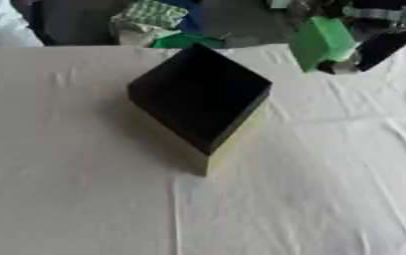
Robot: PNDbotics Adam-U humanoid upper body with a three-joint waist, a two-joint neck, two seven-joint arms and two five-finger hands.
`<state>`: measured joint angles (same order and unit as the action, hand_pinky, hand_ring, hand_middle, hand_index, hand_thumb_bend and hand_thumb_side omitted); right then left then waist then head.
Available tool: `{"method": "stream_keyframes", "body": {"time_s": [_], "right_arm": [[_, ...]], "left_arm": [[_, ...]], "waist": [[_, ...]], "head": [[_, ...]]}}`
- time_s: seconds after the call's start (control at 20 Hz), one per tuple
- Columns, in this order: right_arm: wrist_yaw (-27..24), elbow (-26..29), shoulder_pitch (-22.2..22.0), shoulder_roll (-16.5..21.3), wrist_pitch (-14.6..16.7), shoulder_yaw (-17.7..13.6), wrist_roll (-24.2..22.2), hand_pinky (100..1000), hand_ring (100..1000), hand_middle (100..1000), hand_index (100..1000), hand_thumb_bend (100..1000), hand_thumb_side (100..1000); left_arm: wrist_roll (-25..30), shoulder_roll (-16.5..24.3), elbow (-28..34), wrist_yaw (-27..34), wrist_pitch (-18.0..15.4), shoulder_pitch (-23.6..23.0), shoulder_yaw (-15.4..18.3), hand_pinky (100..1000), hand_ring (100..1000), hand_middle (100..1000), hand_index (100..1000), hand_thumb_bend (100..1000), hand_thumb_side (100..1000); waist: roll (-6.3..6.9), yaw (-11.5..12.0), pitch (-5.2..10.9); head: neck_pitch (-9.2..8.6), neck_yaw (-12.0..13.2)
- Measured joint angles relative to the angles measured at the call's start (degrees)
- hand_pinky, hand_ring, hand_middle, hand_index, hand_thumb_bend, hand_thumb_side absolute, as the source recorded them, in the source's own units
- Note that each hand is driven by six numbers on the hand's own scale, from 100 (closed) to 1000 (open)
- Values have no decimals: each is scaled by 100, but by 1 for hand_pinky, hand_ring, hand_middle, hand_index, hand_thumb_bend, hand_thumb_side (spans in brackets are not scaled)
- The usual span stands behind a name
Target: Pick up objects on the table and place them in the box.
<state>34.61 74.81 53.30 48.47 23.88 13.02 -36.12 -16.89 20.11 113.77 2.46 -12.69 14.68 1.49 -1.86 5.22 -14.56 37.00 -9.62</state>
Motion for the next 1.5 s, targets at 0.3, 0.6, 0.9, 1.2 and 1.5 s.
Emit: {"method": "stream_keyframes", "body": {"time_s": [0.3, 0.6, 0.9, 1.2, 1.5], "right_arm": [[73, -224, 385, -415, -6, 63, 43, 822, 689, 600, 772, 100, 573], [383, -556, 599, -744, -72, 62, 286, 818, 686, 620, 772, 100, 581], [680, -817, 745, -1027, -99, 62, 485, 815, 685, 620, 771, 100, 597], [1045, -1024, 793, -1269, -109, 71, 666, 814, 687, 619, 769, 100, 611], [1427, -1251, 768, -1496, -117, 82, 845, 816, 688, 616, 765, 100, 614]], "left_arm": [[131, 54, 0, 54, -103, 402, -132, 638, 681, 596, 745, 149, 981], [369, 102, 0, 157, -268, 886, -360, 640, 683, 598, 746, 157, 971], [589, 101, 0, 264, -371, 1154, -524, 641, 684, 599, 747, 161, 967], [704, 83, 0, 370, -418, 1262, -578, 641, 684, 599, 746, 161, 967], [749, 25, 0, 425, -418, 1278, -591, 641, 684, 599, 745, 162, 968]], "waist": [[10, 186, -62], [0, 394, -145], [-22, 598, -241], [-70, 767, -329], [-76, 821, -352]], "head": [[13, -230], [13, -408], [8, -548], [-82, -652], [-93, -730]]}}
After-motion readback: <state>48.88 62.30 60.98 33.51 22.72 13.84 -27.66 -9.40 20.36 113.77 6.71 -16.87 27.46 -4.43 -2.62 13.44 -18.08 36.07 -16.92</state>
